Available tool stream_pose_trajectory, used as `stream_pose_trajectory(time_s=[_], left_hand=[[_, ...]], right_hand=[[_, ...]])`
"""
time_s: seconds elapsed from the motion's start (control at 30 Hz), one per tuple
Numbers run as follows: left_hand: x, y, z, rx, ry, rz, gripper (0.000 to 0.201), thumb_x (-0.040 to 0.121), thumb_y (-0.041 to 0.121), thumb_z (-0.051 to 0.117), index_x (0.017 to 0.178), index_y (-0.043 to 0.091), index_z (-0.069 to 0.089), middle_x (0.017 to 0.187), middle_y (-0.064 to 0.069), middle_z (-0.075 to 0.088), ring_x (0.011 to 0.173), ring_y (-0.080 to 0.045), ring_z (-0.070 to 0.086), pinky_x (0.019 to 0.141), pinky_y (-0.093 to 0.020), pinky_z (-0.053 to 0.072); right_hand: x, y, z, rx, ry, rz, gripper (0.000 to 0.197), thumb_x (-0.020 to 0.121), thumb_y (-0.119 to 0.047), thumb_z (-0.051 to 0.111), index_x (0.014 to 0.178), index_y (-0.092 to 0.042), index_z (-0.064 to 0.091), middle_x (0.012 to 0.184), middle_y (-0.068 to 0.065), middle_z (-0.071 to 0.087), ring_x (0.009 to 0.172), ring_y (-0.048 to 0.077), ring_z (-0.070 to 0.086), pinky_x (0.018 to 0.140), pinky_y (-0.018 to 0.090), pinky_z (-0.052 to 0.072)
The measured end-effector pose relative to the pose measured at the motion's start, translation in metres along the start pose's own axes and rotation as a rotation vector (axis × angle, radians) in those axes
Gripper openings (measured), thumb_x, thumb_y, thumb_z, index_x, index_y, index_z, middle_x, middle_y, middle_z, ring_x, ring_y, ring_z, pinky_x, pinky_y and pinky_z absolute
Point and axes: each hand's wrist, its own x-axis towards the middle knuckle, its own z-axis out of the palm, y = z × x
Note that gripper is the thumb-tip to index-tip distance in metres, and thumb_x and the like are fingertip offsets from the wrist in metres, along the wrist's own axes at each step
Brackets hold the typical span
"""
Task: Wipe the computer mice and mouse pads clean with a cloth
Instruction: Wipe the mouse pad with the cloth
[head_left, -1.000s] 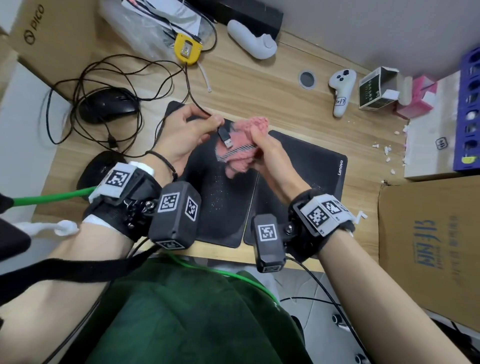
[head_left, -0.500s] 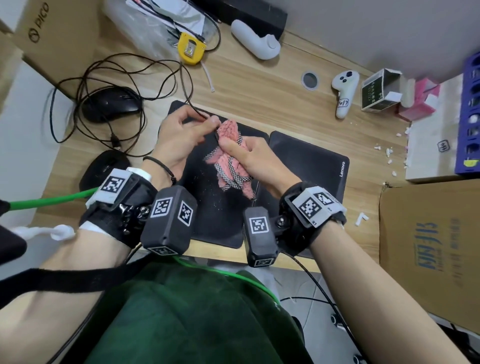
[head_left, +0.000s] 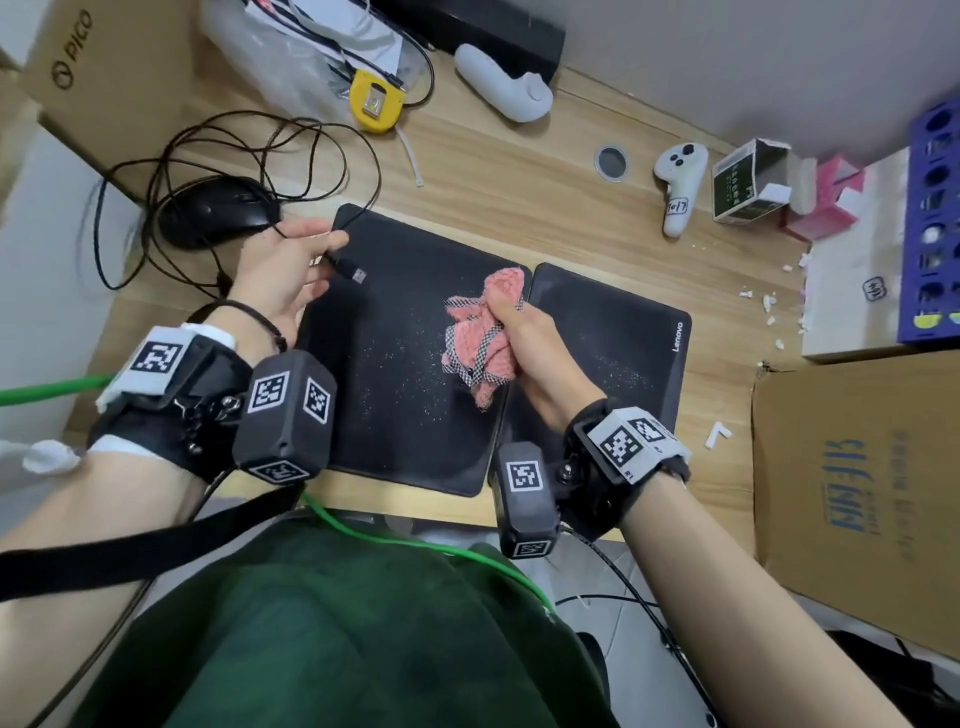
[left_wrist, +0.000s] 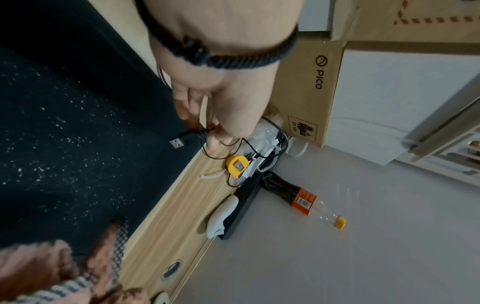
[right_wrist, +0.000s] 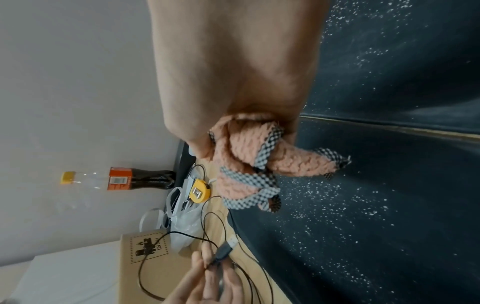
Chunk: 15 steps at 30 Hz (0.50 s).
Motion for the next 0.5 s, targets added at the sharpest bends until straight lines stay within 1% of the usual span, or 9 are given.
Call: stream_pose_trajectory(time_s=[0.03,0.1,0.17,0.23,0.27,0.3,0.37,0.43,0.5], left_hand=[[0.001,-0.002,-0.002,-0.008,0.017,-0.018,0.016,0.088,0.010,0.059,0.087,0.026,0.058,0.091,0.007,0.066,0.072,-0.007,0.056,0.066,-0.019,0.040],[0.003,-0.005,-0.008,-0.075,0.097,-0.073,0.018,0.092,0.010,0.047,0.090,0.025,0.057,0.086,0.008,0.060,0.072,-0.008,0.053,0.064,-0.020,0.040],[0.003,-0.007,-0.012,-0.221,0.168,-0.157,0.016,0.094,0.012,0.039,0.093,0.020,0.053,0.075,0.005,0.048,0.065,-0.010,0.047,0.064,-0.022,0.046],[0.001,-0.008,-0.014,-0.358,0.172,-0.225,0.012,0.095,0.014,0.036,0.090,0.016,0.046,0.063,0.002,0.037,0.061,-0.013,0.041,0.074,-0.025,0.051],[-0.001,-0.008,-0.015,-0.392,0.168,-0.247,0.011,0.095,0.016,0.036,0.088,0.016,0.044,0.057,0.002,0.034,0.060,-0.014,0.040,0.080,-0.026,0.050],[-0.004,-0.008,-0.014,-0.399,0.161,-0.260,0.011,0.096,0.018,0.036,0.088,0.017,0.043,0.056,0.002,0.033,0.060,-0.014,0.038,0.084,-0.028,0.046],[-0.009,-0.007,-0.013,-0.365,0.149,-0.258,0.009,0.096,0.022,0.038,0.091,0.019,0.046,0.061,0.004,0.033,0.061,-0.013,0.038,0.086,-0.032,0.044],[-0.014,-0.006,-0.014,-0.330,0.159,-0.223,0.012,0.096,0.022,0.039,0.087,0.021,0.048,0.062,0.007,0.039,0.061,-0.010,0.040,0.081,-0.031,0.044],[-0.016,-0.007,-0.018,-0.318,0.191,-0.196,0.018,0.098,0.024,0.039,0.082,0.021,0.050,0.057,0.010,0.055,0.058,-0.007,0.048,0.065,-0.024,0.048]], right_hand=[[0.000,-0.003,0.000,0.013,-0.009,-0.004,0.047,0.093,-0.042,0.055,0.110,0.000,0.064,0.100,0.012,0.074,0.096,0.027,0.070,0.097,0.042,0.051],[-0.002,-0.008,0.003,0.034,-0.025,-0.007,0.040,0.096,-0.037,0.053,0.105,0.000,0.065,0.092,0.009,0.073,0.082,0.022,0.070,0.091,0.038,0.051],[-0.003,-0.011,0.007,0.030,-0.048,0.006,0.037,0.096,-0.035,0.052,0.100,-0.001,0.065,0.084,0.009,0.071,0.073,0.019,0.067,0.089,0.038,0.050],[-0.004,-0.012,0.012,-0.002,-0.082,0.019,0.032,0.096,-0.035,0.052,0.095,-0.006,0.065,0.081,0.009,0.070,0.072,0.020,0.066,0.091,0.040,0.050],[-0.005,-0.012,0.015,-0.024,-0.102,0.022,0.031,0.096,-0.036,0.052,0.093,-0.008,0.065,0.080,0.009,0.071,0.073,0.021,0.066,0.091,0.041,0.050],[-0.005,-0.012,0.017,-0.041,-0.116,0.023,0.031,0.095,-0.037,0.051,0.093,-0.009,0.065,0.079,0.008,0.071,0.073,0.021,0.066,0.090,0.041,0.050],[-0.006,-0.011,0.020,-0.062,-0.131,0.018,0.032,0.095,-0.038,0.051,0.093,-0.010,0.065,0.078,0.007,0.071,0.072,0.021,0.066,0.088,0.039,0.050],[-0.006,-0.011,0.022,-0.072,-0.137,0.013,0.030,0.095,-0.037,0.051,0.092,-0.010,0.064,0.078,0.007,0.071,0.071,0.020,0.066,0.085,0.037,0.051],[-0.005,-0.011,0.022,-0.069,-0.135,0.010,0.030,0.096,-0.036,0.051,0.093,-0.010,0.065,0.079,0.007,0.071,0.071,0.020,0.066,0.084,0.036,0.051]])
